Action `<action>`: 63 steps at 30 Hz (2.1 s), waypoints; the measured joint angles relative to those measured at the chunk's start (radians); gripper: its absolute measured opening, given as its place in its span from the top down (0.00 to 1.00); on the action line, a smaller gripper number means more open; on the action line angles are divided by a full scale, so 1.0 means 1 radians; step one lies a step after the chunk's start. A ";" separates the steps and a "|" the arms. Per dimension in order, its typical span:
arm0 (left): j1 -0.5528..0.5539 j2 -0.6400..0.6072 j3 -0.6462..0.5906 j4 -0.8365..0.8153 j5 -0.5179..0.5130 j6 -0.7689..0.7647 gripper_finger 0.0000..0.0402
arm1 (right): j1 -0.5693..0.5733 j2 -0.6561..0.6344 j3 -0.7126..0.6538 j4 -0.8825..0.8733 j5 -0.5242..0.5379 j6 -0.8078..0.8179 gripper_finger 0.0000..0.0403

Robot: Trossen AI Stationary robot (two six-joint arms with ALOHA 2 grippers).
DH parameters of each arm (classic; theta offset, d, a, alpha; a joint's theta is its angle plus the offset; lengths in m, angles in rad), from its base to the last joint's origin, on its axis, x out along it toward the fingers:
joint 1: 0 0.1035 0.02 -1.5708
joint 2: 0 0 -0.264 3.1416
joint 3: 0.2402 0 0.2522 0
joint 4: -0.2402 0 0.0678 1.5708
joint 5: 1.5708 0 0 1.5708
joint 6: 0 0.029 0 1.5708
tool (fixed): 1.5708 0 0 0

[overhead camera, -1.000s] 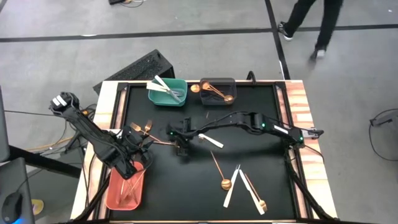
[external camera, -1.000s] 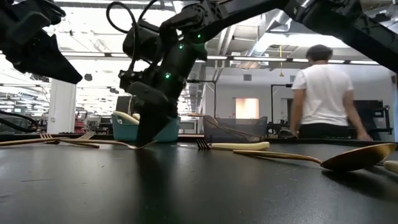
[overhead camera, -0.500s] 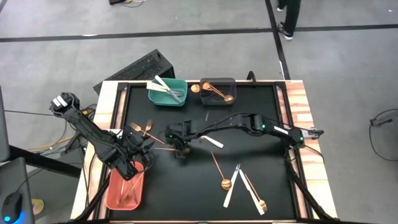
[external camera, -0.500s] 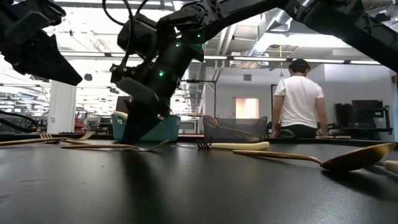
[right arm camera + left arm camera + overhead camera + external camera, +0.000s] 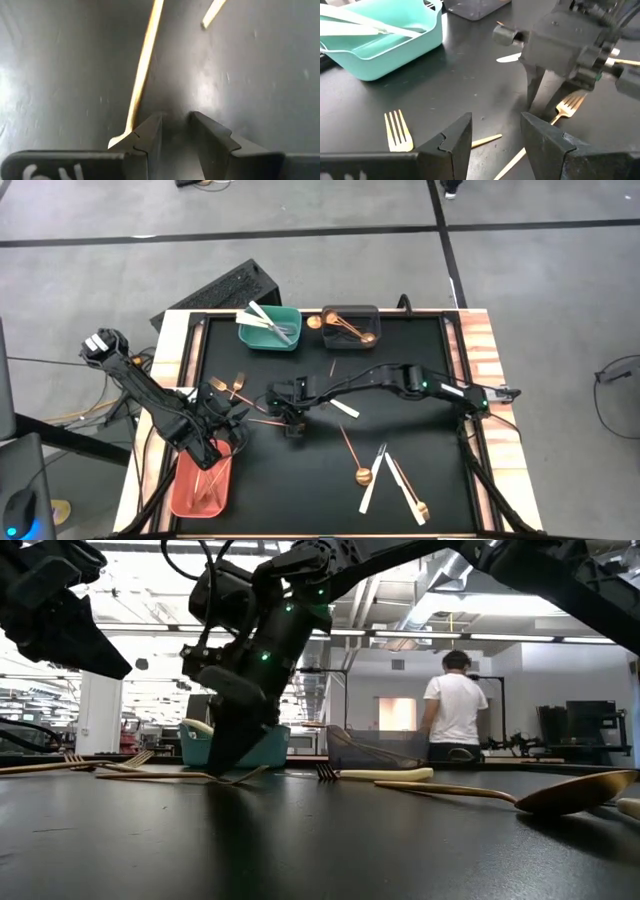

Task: Sort silverware by color (type)
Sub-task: Put the gold fork into the orange bin

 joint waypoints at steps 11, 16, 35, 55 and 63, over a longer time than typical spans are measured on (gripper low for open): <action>0.000 0.000 0.000 -0.002 -0.017 0.011 0.62 | 0.023 -0.017 0.002 -0.002 -0.026 0.035 0.67; 0.000 0.000 0.000 -0.004 -0.017 0.012 0.62 | 0.042 -0.010 0.003 0.004 -0.034 0.042 0.67; 0.000 0.000 0.000 -0.012 0.024 0.019 0.62 | 0.040 -0.017 -0.090 0.086 -0.002 0.076 0.75; 0.130 0.016 0.000 0.387 0.042 0.633 0.62 | 0.047 -0.183 -0.095 -0.049 -0.043 -0.118 0.94; 0.246 0.070 0.000 0.546 0.226 0.926 0.62 | 0.066 -0.183 -0.094 -0.037 -0.040 -0.090 0.94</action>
